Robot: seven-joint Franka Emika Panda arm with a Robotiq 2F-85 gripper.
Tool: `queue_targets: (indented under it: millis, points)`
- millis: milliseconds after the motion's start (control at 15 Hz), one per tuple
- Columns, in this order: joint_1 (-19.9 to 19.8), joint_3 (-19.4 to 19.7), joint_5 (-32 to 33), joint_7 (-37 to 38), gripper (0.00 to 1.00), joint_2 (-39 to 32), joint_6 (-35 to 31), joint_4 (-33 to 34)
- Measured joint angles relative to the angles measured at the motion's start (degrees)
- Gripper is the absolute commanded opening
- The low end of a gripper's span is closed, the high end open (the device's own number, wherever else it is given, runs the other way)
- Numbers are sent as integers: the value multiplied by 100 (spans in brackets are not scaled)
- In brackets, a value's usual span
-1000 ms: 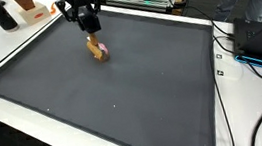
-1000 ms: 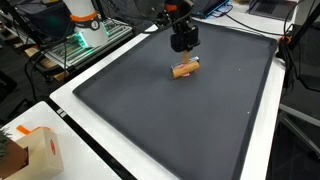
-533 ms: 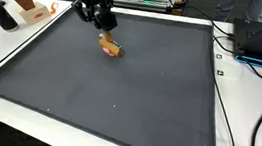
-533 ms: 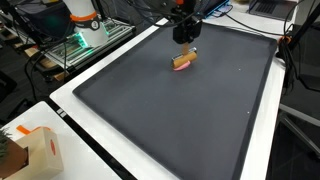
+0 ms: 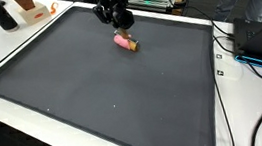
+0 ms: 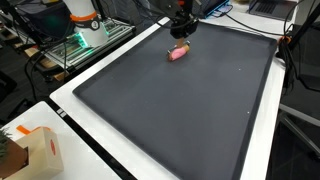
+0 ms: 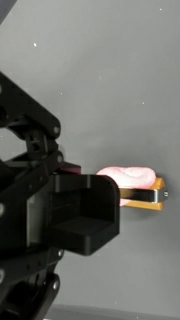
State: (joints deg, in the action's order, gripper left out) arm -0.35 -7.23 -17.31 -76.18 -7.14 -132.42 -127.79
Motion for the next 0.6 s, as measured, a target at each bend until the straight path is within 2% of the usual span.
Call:
queue_targets:
  millis: [200, 400, 600]
  points:
    - [15, 0, -3, 0, 24, 9, -232, -14]
    - [16, 1, -1, -3, 24, 9, -734, -28]
    - [16, 37, 208, 32, 24, 9, -799, -30]
